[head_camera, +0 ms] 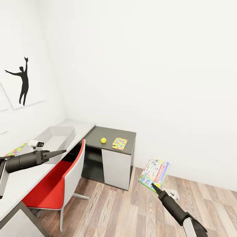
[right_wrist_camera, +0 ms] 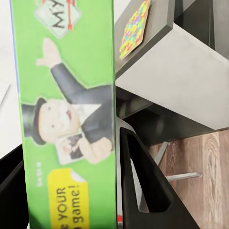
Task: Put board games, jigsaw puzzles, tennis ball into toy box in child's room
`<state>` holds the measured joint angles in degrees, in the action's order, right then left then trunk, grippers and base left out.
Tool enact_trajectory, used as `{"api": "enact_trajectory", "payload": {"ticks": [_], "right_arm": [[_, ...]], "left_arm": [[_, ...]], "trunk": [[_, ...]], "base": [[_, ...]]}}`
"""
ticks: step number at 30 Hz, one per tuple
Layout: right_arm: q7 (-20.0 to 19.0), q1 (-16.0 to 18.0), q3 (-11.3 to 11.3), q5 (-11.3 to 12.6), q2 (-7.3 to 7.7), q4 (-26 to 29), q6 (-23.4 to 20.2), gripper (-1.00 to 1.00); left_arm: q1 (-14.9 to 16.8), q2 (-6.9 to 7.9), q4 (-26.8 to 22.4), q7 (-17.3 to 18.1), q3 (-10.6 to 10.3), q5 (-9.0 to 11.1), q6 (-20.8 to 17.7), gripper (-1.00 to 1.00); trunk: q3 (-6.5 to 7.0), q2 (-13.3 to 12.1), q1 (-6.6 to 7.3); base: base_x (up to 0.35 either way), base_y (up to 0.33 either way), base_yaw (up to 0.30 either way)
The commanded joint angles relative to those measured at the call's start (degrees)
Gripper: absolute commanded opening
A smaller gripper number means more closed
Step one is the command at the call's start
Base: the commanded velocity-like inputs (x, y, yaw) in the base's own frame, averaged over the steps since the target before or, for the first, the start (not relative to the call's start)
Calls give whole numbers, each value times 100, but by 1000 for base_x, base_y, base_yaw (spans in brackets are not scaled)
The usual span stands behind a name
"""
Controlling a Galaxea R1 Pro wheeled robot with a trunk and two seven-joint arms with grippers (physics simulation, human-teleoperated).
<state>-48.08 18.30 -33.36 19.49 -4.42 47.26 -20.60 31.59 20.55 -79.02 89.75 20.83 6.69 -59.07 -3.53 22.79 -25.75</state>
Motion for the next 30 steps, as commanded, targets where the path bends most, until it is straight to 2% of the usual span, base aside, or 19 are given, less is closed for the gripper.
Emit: {"api": "enact_trajectory", "payload": {"ticks": [1, 11, 30], "right_arm": [[-17, 7, -22, 27, -6, 3, -50, -100], [-25, 7, -27, 34, -6, 2, -50, -100], [-26, 7, -27, 29, -6, 3, -50, -100]], "left_arm": [[5, 2, 0, 25, 0, -6, -61, 100], [5, 2, 6, 25, 0, -10, -53, 100], [5, -8, 16, 25, 0, -18, -43, 100]], "trunk": [[-13, 13, -4], [-13, 13, -4], [-13, 13, -4]], "base": [[0, 0, 2], [25, 0, 26], [197, 32, 251]]}}
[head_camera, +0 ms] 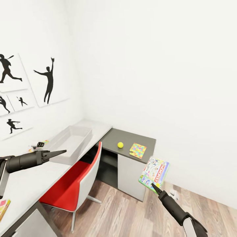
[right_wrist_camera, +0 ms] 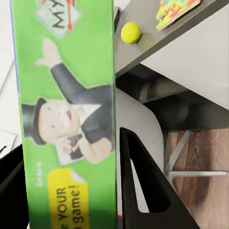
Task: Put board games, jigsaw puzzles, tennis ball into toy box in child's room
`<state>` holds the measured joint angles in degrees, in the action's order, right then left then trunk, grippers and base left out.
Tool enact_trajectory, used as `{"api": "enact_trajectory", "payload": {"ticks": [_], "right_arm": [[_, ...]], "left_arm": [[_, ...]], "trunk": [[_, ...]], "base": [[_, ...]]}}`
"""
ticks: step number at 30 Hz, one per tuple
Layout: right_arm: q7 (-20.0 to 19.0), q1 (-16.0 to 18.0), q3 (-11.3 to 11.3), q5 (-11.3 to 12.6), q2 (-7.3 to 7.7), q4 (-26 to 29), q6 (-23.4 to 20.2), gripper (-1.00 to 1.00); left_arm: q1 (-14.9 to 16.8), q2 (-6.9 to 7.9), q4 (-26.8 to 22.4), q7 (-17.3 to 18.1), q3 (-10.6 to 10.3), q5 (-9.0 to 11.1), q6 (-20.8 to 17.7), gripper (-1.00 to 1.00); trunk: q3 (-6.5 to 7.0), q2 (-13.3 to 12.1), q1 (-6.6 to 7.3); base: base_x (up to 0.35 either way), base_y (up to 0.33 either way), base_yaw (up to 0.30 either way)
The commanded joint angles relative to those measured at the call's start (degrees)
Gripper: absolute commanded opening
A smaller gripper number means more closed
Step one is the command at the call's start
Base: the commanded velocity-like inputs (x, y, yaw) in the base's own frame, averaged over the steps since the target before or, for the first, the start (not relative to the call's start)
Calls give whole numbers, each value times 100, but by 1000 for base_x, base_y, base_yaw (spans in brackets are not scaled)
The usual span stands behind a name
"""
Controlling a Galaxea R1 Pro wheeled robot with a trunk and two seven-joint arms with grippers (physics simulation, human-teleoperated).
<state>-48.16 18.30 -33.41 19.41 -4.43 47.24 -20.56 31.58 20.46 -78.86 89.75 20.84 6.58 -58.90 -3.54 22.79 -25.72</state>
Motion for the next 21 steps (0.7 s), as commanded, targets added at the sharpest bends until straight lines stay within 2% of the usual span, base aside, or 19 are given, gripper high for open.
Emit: {"api": "enact_trajectory", "payload": {"ticks": [1, 18, 21], "right_arm": [[-18, 7, -23, 38, -6, 4, -53, -100], [-1, 7, -23, 25, -5, 32, 72, -100], [13, 7, -12, 12, -5, 83, 84, -100]], "left_arm": [[6, 1, 1, 25, -1, -6, -61, 100], [6, 1, 2, 25, 7, -7, -61, 100], [6, 2, 2, 25, 63, -7, -61, 100]], "trunk": [[-13, 13, -6], [-13, 13, -6], [-13, 13, -6]], "base": [[229, 1, 67], [235, 1, 5], [208, 95, 0]]}}
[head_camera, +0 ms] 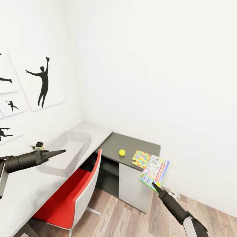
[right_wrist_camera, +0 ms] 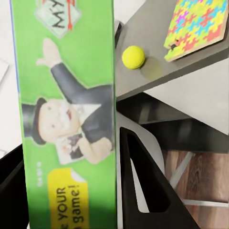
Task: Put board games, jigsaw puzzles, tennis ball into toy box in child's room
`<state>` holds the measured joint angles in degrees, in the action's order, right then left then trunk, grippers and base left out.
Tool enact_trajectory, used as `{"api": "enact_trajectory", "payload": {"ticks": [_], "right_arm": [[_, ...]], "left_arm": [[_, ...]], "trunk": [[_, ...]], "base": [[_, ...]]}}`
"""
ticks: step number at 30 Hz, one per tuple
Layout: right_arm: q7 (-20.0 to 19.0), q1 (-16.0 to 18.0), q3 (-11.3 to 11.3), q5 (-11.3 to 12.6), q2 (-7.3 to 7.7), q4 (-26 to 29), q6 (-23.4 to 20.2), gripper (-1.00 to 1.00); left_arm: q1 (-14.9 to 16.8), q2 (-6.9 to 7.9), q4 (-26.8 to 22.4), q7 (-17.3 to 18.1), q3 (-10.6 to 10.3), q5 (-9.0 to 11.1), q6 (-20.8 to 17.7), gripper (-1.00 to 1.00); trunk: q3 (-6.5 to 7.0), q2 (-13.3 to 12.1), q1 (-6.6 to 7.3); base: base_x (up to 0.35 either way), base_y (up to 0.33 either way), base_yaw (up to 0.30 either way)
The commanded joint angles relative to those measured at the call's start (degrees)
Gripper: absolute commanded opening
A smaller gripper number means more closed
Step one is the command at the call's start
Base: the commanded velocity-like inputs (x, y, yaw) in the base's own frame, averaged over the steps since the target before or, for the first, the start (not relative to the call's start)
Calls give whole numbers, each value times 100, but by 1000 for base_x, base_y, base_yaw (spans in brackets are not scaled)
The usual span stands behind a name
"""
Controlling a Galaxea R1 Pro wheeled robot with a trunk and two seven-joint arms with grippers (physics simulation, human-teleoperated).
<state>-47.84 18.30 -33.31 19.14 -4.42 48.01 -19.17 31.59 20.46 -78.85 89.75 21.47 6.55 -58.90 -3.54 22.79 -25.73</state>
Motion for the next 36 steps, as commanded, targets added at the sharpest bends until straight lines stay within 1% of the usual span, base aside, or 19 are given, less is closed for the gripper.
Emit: {"api": "enact_trajectory", "payload": {"ticks": [1, 2, 3, 5, 6, 8, 9, 11, 12, 14, 16, 18, 19, 20, 22, 23, 27, 32, 36], "right_arm": [[1, 7, 11, 35, -6, 53, -59, -100], [13, 7, 50, 34, -7, 98, -63, -100], [51, 7, 185, 32, -7, 223, -75, -100], [197, 7, 635, 35, -7, 593, -121, -100], [439, 7, 1025, 58, -7, 927, -301, -100], [862, 9, 1391, 72, -11, 1290, -743, -100], [987, 9, 1457, 81, -12, 1385, -881, -100], [1525, 16, 1624, 116, -49, 1764, -1407, -100], [1660, 23, 1647, 127, -67, 1843, -1529, -100], [2090, 56, 1702, 173, -161, 2096, -1974, -100], [2259, 71, 1724, 198, -228, 2283, -2255, -100], [2373, 80, 1776, 212, -274, 2532, -2517, -100], [2389, 81, 1807, 214, -280, 2587, -2571, -100], [2421, 84, 1946, 218, -288, 2713, -2723, -100], [2440, 85, 2123, 221, -288, 2793, -2888, -100], [2437, 86, 2175, 221, -288, 2833, -2938, -100], [2399, 46, 2262, 236, -290, 3116, -2971, -100], [2380, 10, 2277, 245, -288, 3240, -2956, -100], [2383, 0, 2278, 255, -290, 3276, -2956, -100]], "left_arm": [[5, 2, 1, 25, 28, -4, -61, 100], [5, 2, 1, 25, 43, -4, -61, 100], [5, 2, 1, 25, 70, -4, -61, 100], [5, 2, 1, 25, 105, -4, -60, 100], [5, 2, 1, 25, 117, -4, -60, 100], [5, 2, 1, 25, 125, -4, -60, 100], [5, 2, 1, 25, 126, -3, -61, 100], [5, 4, 1, 25, 128, 1, -61, 100], [5, 5, 1, 25, 128, 2, -61, 100], [5, 13, 1, 25, 138, -2, -59, 100], [5, 13, 1, 25, 174, 0, -60, 100], [5, 3, 1, 25, 232, -2, -55, 100], [5, 1, 1, 25, 242, -2, -54, 100], [5, -6, 1, 25, 260, -3, -53, 100], [5, -20, 1, 25, 270, -4, -52, 100], [5, -22, 1, 25, 270, -6, -52, 100], [5, -39, 1, 25, 275, -20, -52, 100], [5, -41, 1, 25, 272, -31, -52, 100], [5, -43, 1, 25, 269, -38, -52, 100]], "trunk": [[-13, 13, -6], [-13, 13, -6], [-13, 13, -6], [-13, 13, -6], [-13, 13, -6], [-13, 13, -6], [-13, 13, -6], [-13, 13, -6], [-13, 13, -6], [-13, 13, -6], [-13, 13, -6], [-13, 13, -6], [-13, 13, -6], [-13, 13, -6], [-13, 13, -6], [-13, 13, -6], [-13, 13, -6], [-13, 13, -6], [-13, 13, -6]], "base": [[122, 76, 0], [97, 61, 0], [62, 39, 0], [29, 20, 0], [-37, 8, 0], [-67, 4, 0], [-65, 3, 0], [-34, 1, 0], [-21, 1, 0], [-11, 0, 0], [-6, 0, 0], [-2, 0, 0], [-1, 0, 0], [0, 0, 0], [0, 0, 0], [0, 0, 0], [0, 19, -12], [0, 7, -16], [0, 1, 171]]}}
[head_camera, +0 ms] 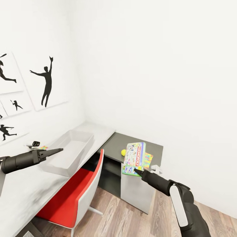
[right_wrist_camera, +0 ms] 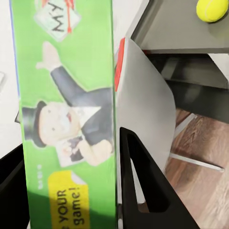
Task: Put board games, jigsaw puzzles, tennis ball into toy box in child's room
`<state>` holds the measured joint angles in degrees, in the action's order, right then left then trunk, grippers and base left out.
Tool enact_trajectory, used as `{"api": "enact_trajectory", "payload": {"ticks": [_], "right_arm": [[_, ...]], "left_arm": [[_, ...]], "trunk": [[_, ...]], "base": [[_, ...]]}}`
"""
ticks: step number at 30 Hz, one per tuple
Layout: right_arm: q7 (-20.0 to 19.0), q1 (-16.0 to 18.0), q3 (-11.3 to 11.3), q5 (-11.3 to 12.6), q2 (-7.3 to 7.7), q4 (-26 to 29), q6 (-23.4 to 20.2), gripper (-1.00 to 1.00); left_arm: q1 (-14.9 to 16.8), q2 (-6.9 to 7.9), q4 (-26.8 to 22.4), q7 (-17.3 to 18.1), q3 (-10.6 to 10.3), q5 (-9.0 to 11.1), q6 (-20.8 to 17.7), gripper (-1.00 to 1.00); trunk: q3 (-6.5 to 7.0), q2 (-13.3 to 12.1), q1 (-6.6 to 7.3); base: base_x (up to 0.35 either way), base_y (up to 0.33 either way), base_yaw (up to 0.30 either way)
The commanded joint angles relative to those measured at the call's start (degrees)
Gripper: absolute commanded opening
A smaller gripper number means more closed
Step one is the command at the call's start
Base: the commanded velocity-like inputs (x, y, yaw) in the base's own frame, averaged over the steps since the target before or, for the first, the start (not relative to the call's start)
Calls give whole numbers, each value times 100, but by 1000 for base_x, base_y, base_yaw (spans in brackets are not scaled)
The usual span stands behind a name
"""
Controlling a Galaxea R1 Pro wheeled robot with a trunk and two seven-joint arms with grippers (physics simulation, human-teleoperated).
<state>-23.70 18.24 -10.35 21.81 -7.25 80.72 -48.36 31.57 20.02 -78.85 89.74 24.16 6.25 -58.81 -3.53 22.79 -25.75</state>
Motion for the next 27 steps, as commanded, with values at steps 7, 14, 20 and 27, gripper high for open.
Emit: {"api": "enact_trajectory", "payload": {"ticks": [7, 14, 20, 27], "right_arm": [[-30, 4, -11, -10, -13, -10, -26, -100], [-30, 4, -2, -12, -13, -21, -24, -100], [-7, 4, 6, -16, -13, -24, -17, -100], [4, 4, 14, -18, -13, -28, -16, -100]], "left_arm": [[7, 2, 1, 26, 2, -3, -61, 100], [7, 1, 1, 26, 1, -1, -61, 100], [7, 2, 1, 26, 1, -1, -61, 100], [7, 2, 1, 26, 1, -1, -61, 100]], "trunk": [[-14, 13, -4], [-17, 13, -4], [-38, 13, -4], [-71, 13, -4]], "base": [[0, 0, 277], [0, 0, 289], [0, 0, 272], [27, -27, 257]]}}
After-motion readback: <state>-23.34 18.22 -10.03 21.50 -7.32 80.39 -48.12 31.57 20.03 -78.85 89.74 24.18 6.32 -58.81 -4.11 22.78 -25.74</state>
